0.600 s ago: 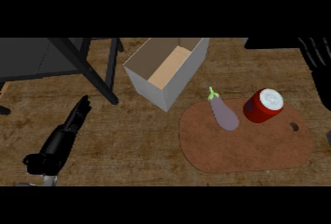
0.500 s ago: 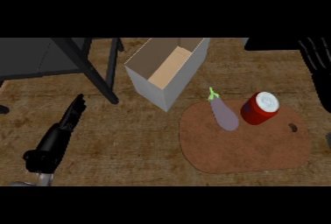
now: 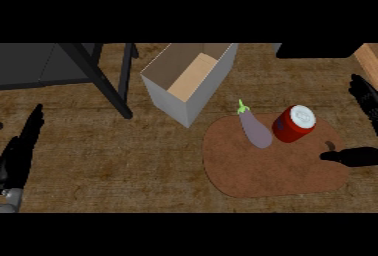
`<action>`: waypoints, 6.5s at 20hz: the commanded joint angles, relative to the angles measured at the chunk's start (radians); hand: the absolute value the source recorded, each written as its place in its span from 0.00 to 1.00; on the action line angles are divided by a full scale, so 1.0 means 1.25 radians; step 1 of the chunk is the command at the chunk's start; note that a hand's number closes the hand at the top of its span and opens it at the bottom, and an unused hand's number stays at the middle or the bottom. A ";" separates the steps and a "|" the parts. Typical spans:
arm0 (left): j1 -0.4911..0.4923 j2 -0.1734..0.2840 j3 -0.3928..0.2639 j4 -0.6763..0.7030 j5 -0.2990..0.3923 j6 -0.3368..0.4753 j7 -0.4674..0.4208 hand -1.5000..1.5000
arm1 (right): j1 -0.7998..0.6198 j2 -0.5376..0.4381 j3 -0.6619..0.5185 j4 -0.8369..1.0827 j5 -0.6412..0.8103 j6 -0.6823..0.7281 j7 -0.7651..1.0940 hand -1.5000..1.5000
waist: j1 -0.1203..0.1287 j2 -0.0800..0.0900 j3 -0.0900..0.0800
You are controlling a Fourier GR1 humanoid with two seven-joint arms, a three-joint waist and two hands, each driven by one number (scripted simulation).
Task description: Pick the can from the cutting board and place it in the cardboard box
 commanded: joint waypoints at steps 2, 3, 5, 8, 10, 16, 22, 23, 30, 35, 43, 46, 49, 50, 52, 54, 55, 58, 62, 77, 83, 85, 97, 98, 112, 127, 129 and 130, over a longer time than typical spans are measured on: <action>-0.033 0.023 0.038 0.078 -0.007 -0.008 0.014 0.50 | 0.102 0.120 -0.040 0.081 -0.057 0.002 -0.208 0.00 | -0.005 -0.003 0.003; -0.032 -0.015 -0.001 0.029 -0.037 0.027 0.048 0.50 | 0.105 0.113 -0.055 0.107 -0.061 0.036 -0.265 0.00 | 0.001 -0.005 0.004; -0.027 0.003 0.027 0.026 -0.031 0.003 0.047 0.50 | 0.058 0.109 -0.066 0.195 -0.038 0.082 -0.339 0.00 | 0.013 -0.004 0.003; -0.020 -0.003 0.025 0.011 -0.049 0.009 0.065 0.50 | 0.106 0.004 -0.080 0.147 0.054 0.063 -0.347 0.00 | 0.008 -0.007 0.002; -0.066 -0.007 0.023 0.048 -0.050 -0.014 0.065 0.50 | 0.044 -0.022 -0.059 0.181 0.118 0.029 -0.299 0.00 | 0.010 -0.005 0.002; -0.085 -0.018 0.026 0.059 -0.055 -0.009 0.075 0.50 | -0.023 -0.178 0.030 0.114 0.210 0.157 -0.093 0.00 | 0.015 -0.006 0.000; -0.123 -0.002 0.049 0.072 -0.046 -0.047 0.101 0.50 | -0.121 -0.153 0.145 0.099 0.311 0.227 0.063 0.00 | 0.023 -0.004 0.001; -0.088 -0.048 0.025 0.114 -0.083 -0.010 0.024 0.50 | -0.172 -0.162 0.140 0.099 0.293 0.278 0.121 0.00 | 0.024 -0.003 0.000; -0.084 -0.035 0.082 0.095 -0.087 -0.043 0.053 0.50 | -0.228 -0.097 0.142 0.144 0.354 0.365 0.179 0.00 | 0.014 -0.006 0.001; -0.066 -0.067 0.079 0.048 -0.122 -0.056 0.086 0.50 | -0.224 -0.017 0.138 0.139 0.424 0.359 0.197 0.00 | 0.012 -0.007 0.002; -0.096 -0.087 0.153 0.139 -0.143 -0.102 0.025 0.50 | -0.270 0.033 0.076 0.153 0.477 0.427 0.199 0.00 | 0.011 -0.006 0.001; -0.070 -0.090 0.156 0.077 -0.153 -0.119 0.050 0.50 | -0.217 0.057 0.063 0.085 0.472 0.438 0.204 0.00 | 0.009 -0.007 0.001; -0.063 -0.114 0.156 0.088 -0.186 -0.105 0.042 0.50 | -0.186 0.064 0.037 0.022 0.463 0.469 0.212 0.00 | 0.007 -0.007 0.001; -0.017 -0.112 0.157 -0.012 -0.171 -0.097 0.085 0.50 | -0.182 0.066 0.035 0.019 0.462 0.456 0.191 0.00 | 0.011 -0.008 0.002; -0.012 -0.111 0.171 0.008 -0.177 -0.117 0.083 0.50 | -0.226 0.057 0.016 0.104 0.490 0.467 0.124 0.00 | 0.014 -0.006 0.002; -0.034 -0.093 0.199 0.026 -0.163 -0.161 0.065 0.50 | -0.217 0.075 0.019 0.073 0.503 0.479 0.132 0.00 | 0.012 -0.006 0.002; -0.071 -0.113 0.210 0.156 -0.183 -0.137 -0.032 0.50 | -0.188 0.087 0.017 -0.007 0.476 0.504 0.189 0.00 | 0.006 -0.006 0.001; -0.072 -0.144 0.190 0.093 -0.218 -0.123 0.036 0.50 | -0.208 0.144 0.034 0.001 0.525 0.493 0.245 0.00 | 0.009 -0.006 0.001; -0.081 -0.154 0.190 0.074 -0.222 -0.123 0.062 0.50 | -0.154 0.098 0.020 -0.079 0.524 0.566 0.309 0.00 | 0.002 -0.008 0.001; -0.059 -0.155 0.218 0.021 -0.238 -0.184 0.093 0.50 | -0.251 0.198 0.050 0.201 0.793 0.230 0.147 1.00 | 0.016 -0.005 0.002; -0.062 -0.176 0.211 0.027 -0.270 -0.156 0.070 0.50 | -0.355 0.145 0.027 0.452 0.830 0.162 -0.071 1.00 | 0.028 -0.001 0.003; -0.075 -0.191 0.210 0.044 -0.261 -0.157 0.062 0.50 | -0.372 0.145 0.023 0.538 0.853 0.079 -0.150 1.00 | 0.035 0.003 0.003; -0.079 -0.163 0.248 0.052 -0.255 -0.180 0.076 0.50 | -0.499 0.118 -0.092 0.421 0.805 -0.045 -0.158 1.00 | 0.008 -0.009 0.002; -0.098 -0.168 0.246 0.100 -0.261 -0.180 0.052 0.50 | -0.488 0.114 -0.094 0.433 0.808 -0.089 -0.214 1.00 | 0.007 -0.005 0.002; -0.079 -0.182 0.244 0.053 -0.274 -0.191 0.078 0.50 | -0.674 0.302 -0.084 0.342 0.707 0.131 -0.001 1.00 | 0.018 -0.006 0.001; -0.084 -0.189 0.237 0.041 -0.288 -0.203 0.051 0.50 | -0.951 0.476 -0.161 0.761 0.711 -0.046 0.074 1.00 | 0.059 0.011 0.001; -0.144 -0.193 0.233 0.076 -0.295 -0.199 0.053 0.50 | -0.956 0.493 -0.156 0.802 0.727 -0.084 0.061 1.00 | 0.052 0.014 0.001; -0.085 -0.189 0.247 0.066 -0.278 -0.211 0.023 0.50 | -0.979 0.483 -0.163 0.826 0.724 -0.070 0.073 1.00 | 0.058 0.011 0.001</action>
